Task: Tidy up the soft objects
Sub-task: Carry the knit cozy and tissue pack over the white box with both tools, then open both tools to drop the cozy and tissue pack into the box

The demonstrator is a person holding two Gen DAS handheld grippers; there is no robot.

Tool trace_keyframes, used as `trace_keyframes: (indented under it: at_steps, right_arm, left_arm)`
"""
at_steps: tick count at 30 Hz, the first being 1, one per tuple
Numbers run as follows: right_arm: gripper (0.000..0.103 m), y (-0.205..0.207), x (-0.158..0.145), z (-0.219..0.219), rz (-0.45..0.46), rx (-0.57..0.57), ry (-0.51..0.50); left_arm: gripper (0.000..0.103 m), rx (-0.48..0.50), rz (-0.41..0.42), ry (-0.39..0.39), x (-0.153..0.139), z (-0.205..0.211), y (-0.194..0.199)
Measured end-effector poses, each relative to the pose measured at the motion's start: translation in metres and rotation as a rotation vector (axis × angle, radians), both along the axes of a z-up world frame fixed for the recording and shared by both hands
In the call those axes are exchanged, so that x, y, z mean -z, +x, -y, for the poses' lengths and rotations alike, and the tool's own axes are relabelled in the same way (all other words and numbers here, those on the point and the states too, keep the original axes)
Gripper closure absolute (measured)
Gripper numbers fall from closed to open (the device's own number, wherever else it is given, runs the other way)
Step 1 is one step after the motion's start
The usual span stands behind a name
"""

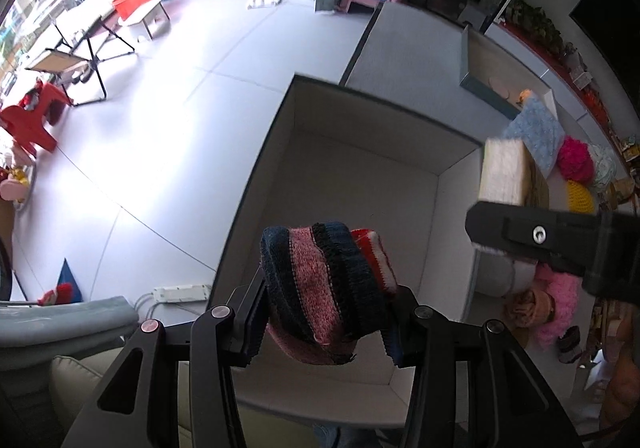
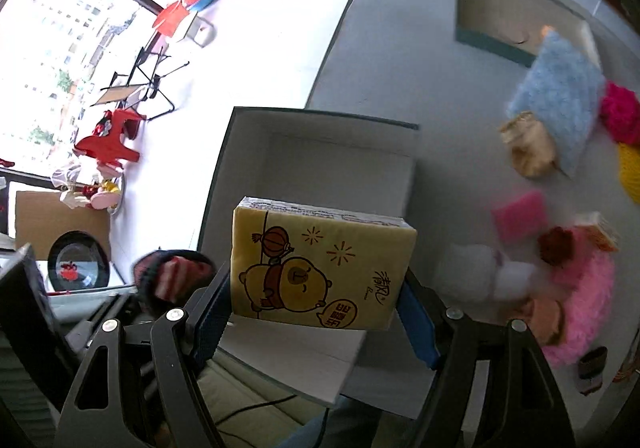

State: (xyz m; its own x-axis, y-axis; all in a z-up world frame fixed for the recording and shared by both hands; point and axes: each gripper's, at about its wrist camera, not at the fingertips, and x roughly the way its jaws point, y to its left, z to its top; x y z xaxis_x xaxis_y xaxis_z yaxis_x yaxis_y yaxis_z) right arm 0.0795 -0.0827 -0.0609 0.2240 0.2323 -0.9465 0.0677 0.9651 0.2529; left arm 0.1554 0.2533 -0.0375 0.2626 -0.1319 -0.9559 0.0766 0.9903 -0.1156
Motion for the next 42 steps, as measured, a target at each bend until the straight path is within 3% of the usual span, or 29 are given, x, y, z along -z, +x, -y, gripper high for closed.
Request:
trace_keyframes:
  at_steps: [13,36,42]
  right_arm:
    - [0.025,0.051,0.040,-0.018,-0.086,0.001,-0.087]
    - [0.025,0.080,0.072,-0.041,-0.160,0.035,-0.149]
    - [0.025,0.079,0.082,-0.034,-0.179,0.055,-0.160]
  left_arm:
    - [0.055,-0.004,-0.082,0.023,0.041,0.000,0.031]
    - [0.055,0.048,-0.162,0.043,0.077,0.003,0.041]
    - [0.055,0.088,-0.140,0.070,0.076,0.009,0.043]
